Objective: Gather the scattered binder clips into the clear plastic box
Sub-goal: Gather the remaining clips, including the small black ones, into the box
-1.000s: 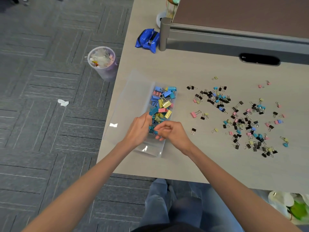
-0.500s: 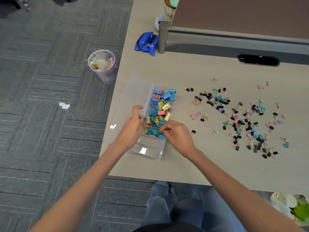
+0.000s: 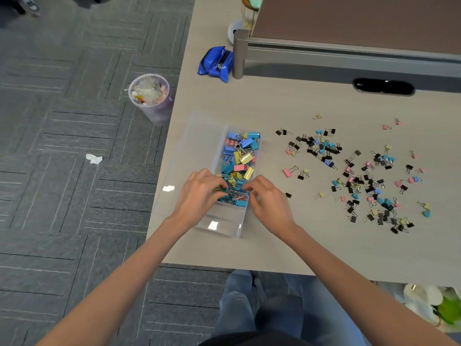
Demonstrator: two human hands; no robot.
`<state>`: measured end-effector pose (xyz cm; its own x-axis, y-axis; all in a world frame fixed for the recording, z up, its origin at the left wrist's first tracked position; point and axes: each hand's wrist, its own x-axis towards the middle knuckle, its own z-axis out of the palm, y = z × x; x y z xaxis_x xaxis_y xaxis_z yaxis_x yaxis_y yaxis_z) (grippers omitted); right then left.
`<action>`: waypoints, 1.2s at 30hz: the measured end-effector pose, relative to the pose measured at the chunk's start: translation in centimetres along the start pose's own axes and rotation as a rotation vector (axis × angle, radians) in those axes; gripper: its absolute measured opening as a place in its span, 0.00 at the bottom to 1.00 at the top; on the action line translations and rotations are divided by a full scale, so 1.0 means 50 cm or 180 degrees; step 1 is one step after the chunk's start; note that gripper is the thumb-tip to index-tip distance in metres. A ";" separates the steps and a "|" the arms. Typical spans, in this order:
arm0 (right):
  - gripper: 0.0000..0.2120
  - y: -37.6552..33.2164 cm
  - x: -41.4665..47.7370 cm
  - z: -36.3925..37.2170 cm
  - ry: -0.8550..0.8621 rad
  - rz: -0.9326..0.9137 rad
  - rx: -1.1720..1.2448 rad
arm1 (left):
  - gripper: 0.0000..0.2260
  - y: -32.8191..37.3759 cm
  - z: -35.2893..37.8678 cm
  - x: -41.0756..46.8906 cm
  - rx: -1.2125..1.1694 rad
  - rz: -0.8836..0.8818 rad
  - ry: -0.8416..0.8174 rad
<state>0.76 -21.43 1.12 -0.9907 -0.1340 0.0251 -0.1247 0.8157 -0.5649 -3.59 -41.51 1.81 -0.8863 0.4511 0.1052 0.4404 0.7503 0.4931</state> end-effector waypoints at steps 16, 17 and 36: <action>0.07 -0.010 0.005 0.003 0.0079 0.0228 0.0362 | 0.10 0.011 0.032 -0.016 0.0332 -0.0033 -0.0080; 0.07 -0.011 0.006 0.003 0.0092 0.0232 0.0405 | 0.09 0.017 0.028 -0.018 0.0196 -0.0110 -0.0056; 0.06 0.210 -0.040 -0.150 0.0624 0.1127 0.0704 | 0.01 0.262 0.166 0.149 -0.0595 -0.0086 -0.0137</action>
<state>1.00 -8.39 1.33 -0.9645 0.2577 -0.0576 0.2170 0.6494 -0.7289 -3.22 -24.32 1.86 -0.8887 0.4553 0.0547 0.3787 0.6614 0.6474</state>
